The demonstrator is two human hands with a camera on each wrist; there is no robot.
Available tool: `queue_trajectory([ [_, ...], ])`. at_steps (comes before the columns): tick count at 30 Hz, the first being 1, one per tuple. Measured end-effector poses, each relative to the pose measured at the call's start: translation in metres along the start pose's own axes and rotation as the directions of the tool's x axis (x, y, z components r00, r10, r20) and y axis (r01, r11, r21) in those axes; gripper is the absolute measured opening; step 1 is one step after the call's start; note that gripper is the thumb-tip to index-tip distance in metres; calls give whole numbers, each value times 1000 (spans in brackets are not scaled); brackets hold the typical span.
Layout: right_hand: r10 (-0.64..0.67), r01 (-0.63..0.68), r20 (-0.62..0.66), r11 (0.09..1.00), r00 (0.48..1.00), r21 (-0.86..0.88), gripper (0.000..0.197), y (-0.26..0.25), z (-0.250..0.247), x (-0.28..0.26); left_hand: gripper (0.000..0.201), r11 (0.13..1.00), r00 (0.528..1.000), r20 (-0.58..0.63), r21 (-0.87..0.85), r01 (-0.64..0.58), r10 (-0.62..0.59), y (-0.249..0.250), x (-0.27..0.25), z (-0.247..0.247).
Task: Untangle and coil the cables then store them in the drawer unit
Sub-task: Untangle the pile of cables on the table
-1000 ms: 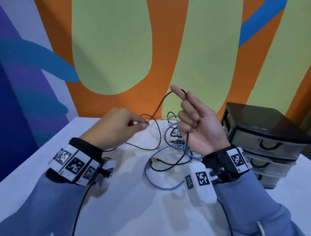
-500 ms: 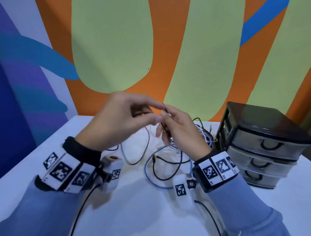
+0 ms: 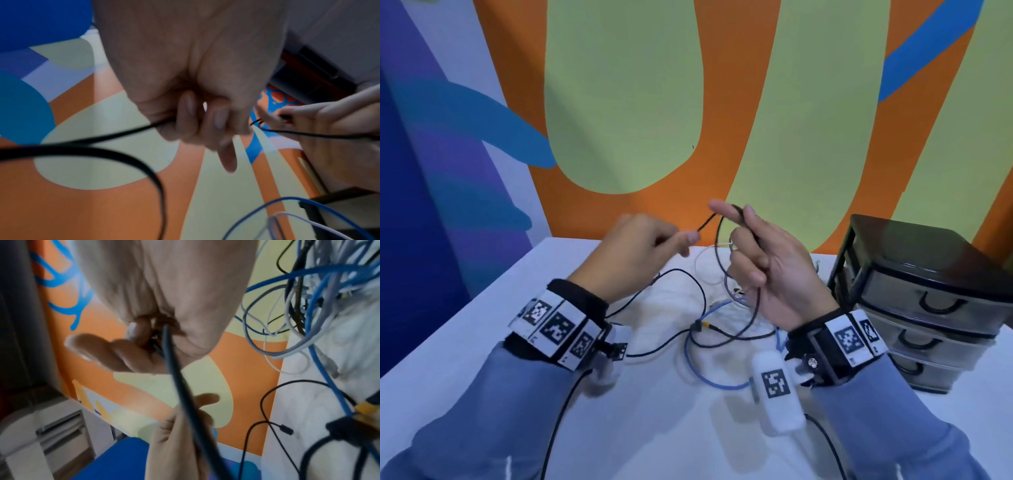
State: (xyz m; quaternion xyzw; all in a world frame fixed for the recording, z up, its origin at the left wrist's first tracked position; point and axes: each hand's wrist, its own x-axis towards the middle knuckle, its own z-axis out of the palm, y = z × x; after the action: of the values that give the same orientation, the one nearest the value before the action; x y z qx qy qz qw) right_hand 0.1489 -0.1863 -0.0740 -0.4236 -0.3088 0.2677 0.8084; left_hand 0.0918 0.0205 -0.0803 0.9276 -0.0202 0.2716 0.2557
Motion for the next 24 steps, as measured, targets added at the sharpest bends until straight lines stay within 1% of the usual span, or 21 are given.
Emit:
queue_trajectory([
  [2,-36,41,-50,992,998,117,45,-1,-5,3,37,1000,978,208,6,-5,3,14,-4,10],
  [3,-66,80,-77,979,995,185,46,-1,-8,5,31,999,959,282,7,-33,30,22,-8,14],
  [4,-107,131,-108,961,988,244,45,1,-10,6,27,997,942,329,21,-79,68,30,-11,18],
  [5,-151,187,-145,941,978,281,42,2,-12,8,25,989,930,349,50,-140,114,37,-15,20],
  [6,-191,239,-186,927,964,288,38,2,-14,9,23,975,924,346,83,-206,165,42,-18,21],
  [7,-229,281,-217,926,949,253,33,2,-15,10,21,959,923,320,112,-261,214,46,-20,20],
  [8,-263,307,-240,937,934,168,30,2,-16,11,18,944,925,269,118,-307,268,50,-22,16],
  [9,-285,306,-253,951,925,48,31,2,-18,12,14,932,925,193,93,-349,327,53,-23,10],
  [10,-288,276,-254,957,923,-84,34,3,-18,13,12,921,918,106,45,-388,382,56,-23,4],
  [11,-268,220,-250,954,930,-204,37,4,-18,13,16,915,914,28,-17,-404,404,58,-23,-3],
  [12,-224,151,-237,945,945,-289,38,6,-16,13,22,916,921,-27,-97,-389,389,58,-23,-8],
  [13,-163,89,-195,936,967,-340,37,9,-13,12,24,918,938,-61,-193,-347,342,58,-22,-14],
  [14,-94,42,-127,930,988,-365,34,10,-10,10,25,907,957,-78,-304,-291,280,56,-21,-20],
  [15,-22,5,-43,930,999,-367,30,11,-7,8,24,877,971,-94,-415,-240,221,54,-20,-26],
  [16,50,-33,40,937,998,-349,29,10,-5,5,24,840,978,-122,-500,-210,172,50,-19,-31],
  [18,185,-129,180,950,966,-286,34,6,-3,1,22,793,976,-204,-582,-180,72,41,-16,-41],
  [20,256,-202,288,958,923,-203,36,0,-4,-2,21,761,965,-259,-634,-134,-45,28,-11,-44],
  [21,274,-236,321,960,906,-153,35,-2,-6,-2,22,749,963,-253,-656,-98,-96,23,-9,-44],
  [22,287,-269,348,958,893,-99,32,-4,-7,-3,25,743,967,-222,-667,-54,-129,18,-7,-42],
  [24,274,-307,395,952,877,20,29,-5,-8,-4,35,768,985,-114,-640,26,-129,11,-5,-36],
])
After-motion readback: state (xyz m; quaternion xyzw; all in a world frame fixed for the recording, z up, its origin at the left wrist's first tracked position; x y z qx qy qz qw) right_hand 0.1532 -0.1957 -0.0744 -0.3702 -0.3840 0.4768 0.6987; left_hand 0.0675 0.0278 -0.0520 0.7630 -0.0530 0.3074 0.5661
